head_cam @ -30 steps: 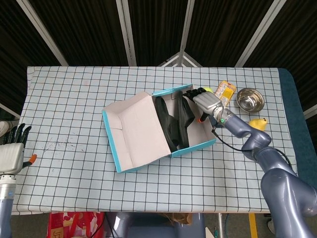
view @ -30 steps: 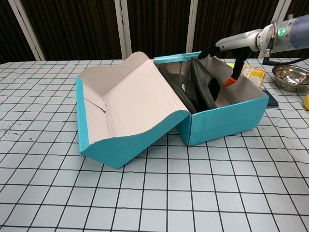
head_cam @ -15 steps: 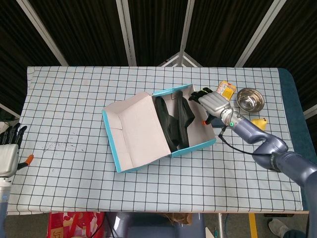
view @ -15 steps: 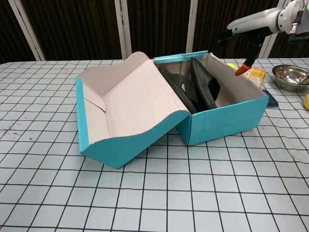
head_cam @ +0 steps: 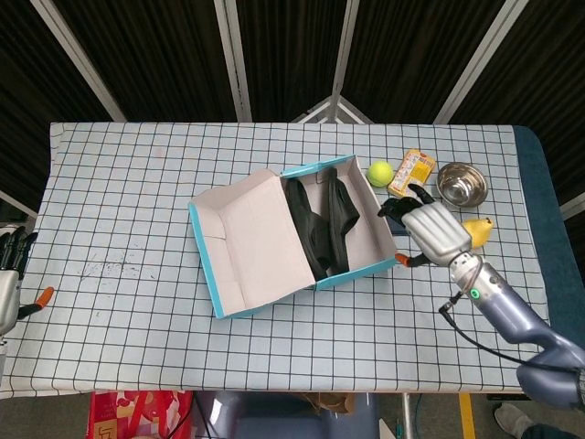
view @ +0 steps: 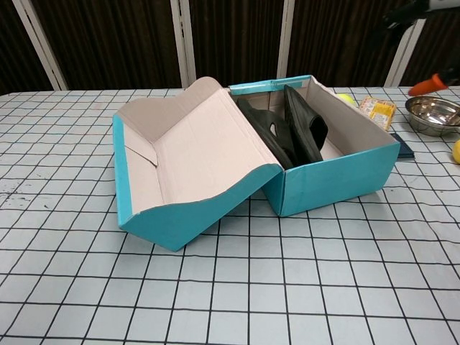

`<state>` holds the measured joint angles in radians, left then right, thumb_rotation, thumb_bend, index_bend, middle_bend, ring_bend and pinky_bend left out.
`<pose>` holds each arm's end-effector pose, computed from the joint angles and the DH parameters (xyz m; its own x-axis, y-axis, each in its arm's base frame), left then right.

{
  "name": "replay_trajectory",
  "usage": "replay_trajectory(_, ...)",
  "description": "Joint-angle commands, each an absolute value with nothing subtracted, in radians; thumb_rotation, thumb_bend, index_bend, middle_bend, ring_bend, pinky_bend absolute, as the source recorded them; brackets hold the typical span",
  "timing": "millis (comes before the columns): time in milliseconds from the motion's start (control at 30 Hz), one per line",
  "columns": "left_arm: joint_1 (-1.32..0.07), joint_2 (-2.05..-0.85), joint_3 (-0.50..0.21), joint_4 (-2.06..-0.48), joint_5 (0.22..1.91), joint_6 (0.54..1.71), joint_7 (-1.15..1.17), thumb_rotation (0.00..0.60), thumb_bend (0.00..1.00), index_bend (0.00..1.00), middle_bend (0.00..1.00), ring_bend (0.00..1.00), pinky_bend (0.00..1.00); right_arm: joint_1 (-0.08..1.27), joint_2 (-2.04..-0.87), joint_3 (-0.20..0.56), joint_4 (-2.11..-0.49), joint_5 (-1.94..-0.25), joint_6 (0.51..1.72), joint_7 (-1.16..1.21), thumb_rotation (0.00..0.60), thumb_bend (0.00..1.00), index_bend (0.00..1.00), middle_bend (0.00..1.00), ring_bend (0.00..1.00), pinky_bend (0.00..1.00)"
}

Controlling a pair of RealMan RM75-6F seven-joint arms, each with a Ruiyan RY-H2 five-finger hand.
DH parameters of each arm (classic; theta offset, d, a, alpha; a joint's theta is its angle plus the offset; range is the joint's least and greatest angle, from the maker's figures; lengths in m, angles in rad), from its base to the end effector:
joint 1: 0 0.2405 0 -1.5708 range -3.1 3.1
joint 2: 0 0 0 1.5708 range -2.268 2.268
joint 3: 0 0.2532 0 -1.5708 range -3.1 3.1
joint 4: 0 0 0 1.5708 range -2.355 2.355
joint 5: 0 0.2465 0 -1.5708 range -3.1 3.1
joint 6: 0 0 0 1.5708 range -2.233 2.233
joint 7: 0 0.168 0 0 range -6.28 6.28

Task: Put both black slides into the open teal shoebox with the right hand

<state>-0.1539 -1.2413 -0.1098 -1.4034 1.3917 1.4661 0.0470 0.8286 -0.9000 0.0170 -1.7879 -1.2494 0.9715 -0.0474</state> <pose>-0.3514 0.2482 0.1230 0.4945 -0.0731 0.8661 0.8690 0.0626 -0.4909 -0.1595 -0.3773 0.1122 0.5626 -0.1799 0.8069 -0.7831 -0.4288 0.4504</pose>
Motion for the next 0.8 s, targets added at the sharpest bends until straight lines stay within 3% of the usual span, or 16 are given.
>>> replay_trajectory(33, -0.146, -1.231, -0.107, -1.419, 1.414, 1.491, 0.037, 0.600, 0.36, 0.09, 0.00, 0.00, 0.10, 0.622, -0.912, -0.063, -1.917, -1.276, 1.268, -0.348, 0.600, 0.26, 0.28, 0.22, 0.21, 0.02)
replay_trajectory(267, -0.127, -1.212, -0.103, -1.457, 1.441, 1.536, 0.026, 0.600, 0.36, 0.09, 0.00, 0.00, 0.10, 0.439, -1.029, -0.134, -1.843, -1.324, 1.398, -0.350, 0.600, 0.26, 0.19, 0.14, 0.11, 0.01)
replay_trajectory(400, -0.122, -1.206, -0.101, -1.468, 1.444, 1.539, 0.030, 0.600, 0.36, 0.09, 0.00, 0.00, 0.10, 0.378, -1.104, -0.127, -1.748, -1.353, 1.446, -0.313, 0.600, 0.26, 0.13, 0.09, 0.03, 0.00)
replay_trajectory(667, -0.111, -1.199, -0.107, -1.468, 1.447, 1.557, 0.018, 0.600, 0.36, 0.09, 0.00, 0.00, 0.10, 0.275, -1.258, -0.068, -1.541, -1.431, 1.611, -0.320, 0.600, 0.26, 0.13, 0.08, 0.02, 0.00)
replay_trajectory(800, -0.112, -1.200, -0.110, -1.464, 1.442, 1.553, 0.017, 0.600, 0.36, 0.09, 0.00, 0.00, 0.10, 0.251, -1.288, -0.054, -1.469, -1.450, 1.624, -0.257, 0.600, 0.26, 0.13, 0.08, 0.02, 0.00)
